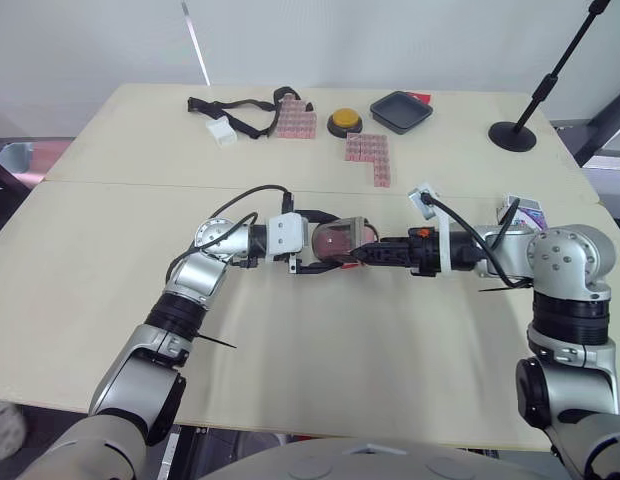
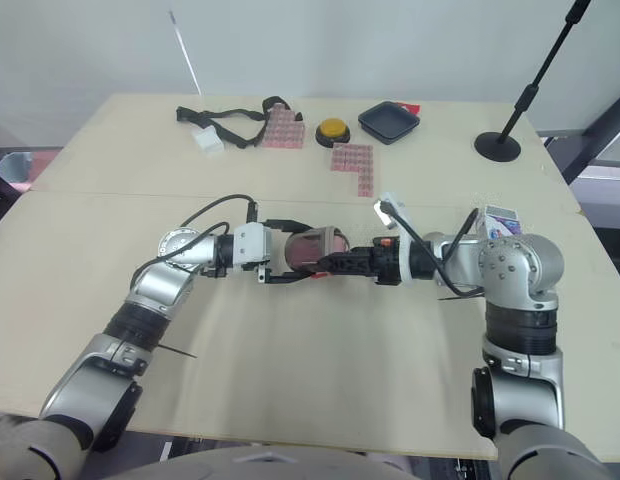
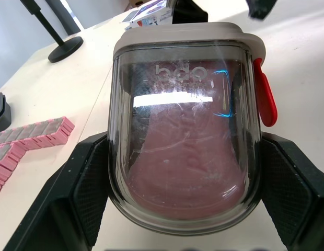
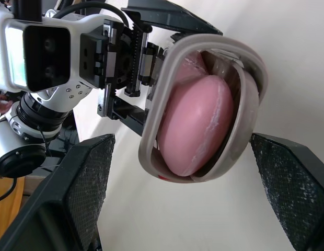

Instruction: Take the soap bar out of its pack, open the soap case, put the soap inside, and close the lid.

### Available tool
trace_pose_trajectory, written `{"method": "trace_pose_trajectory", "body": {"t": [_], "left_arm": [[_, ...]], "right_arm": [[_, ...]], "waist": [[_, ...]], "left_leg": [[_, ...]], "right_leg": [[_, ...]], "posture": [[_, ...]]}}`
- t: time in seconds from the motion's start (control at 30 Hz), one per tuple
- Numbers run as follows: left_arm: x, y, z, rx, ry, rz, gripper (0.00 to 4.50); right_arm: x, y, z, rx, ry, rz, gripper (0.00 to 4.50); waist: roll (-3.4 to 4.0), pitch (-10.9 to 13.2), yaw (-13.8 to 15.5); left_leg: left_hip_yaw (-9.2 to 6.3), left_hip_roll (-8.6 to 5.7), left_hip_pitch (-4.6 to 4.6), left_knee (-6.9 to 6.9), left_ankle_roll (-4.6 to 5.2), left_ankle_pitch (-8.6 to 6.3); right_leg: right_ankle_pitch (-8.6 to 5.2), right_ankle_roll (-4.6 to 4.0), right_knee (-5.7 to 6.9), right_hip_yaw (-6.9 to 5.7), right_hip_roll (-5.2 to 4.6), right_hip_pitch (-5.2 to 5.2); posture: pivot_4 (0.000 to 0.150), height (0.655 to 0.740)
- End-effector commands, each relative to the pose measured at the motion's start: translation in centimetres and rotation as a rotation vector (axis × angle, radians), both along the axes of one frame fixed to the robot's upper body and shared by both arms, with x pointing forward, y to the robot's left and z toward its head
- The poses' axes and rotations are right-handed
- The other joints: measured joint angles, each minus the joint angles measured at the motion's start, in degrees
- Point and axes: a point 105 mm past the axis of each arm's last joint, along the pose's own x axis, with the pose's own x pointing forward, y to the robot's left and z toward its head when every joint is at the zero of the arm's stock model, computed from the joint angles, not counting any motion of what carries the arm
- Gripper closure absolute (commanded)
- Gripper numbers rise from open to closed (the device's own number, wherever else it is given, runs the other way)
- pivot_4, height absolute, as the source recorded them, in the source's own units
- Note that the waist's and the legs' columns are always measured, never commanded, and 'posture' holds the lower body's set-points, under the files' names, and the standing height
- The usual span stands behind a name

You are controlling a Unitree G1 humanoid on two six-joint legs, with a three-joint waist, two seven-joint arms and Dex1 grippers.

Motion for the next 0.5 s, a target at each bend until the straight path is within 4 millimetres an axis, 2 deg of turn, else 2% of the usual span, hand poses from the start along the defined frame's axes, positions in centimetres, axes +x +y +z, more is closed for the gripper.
{"method": "trace_pose_trajectory", "body": {"t": [0.03, 0.5], "left_arm": [[0.0, -0.41, 1.84, -0.044, -0.065, -0.011, 1.02], [-0.04, -0.68, 2.1, -0.051, -0.07, -0.017, 1.02]], "right_arm": [[0.39, 0.24, 0.96, 0.037, -0.014, -0.01, 0.09], [0.81, 0.87, 0.7, 0.042, 0.016, -0.021, 0.09]], "waist": [[0.0, 0.0, 0.0], [0.01, 0.0, 0.0]], "left_leg": [[0.0, 0.0, 0.0, -0.01, 0.0, 0.0], [0.0, -0.04, 0.0, -0.1, -0.03, 0.01]], "right_leg": [[0.0, 0.0, 0.0, -0.01, 0.0, 0.0], [0.0, 0.01, -0.07, -0.03, 0.01, 0.0]], "posture": [[0.15, 0.74], [0.15, 0.74]]}}
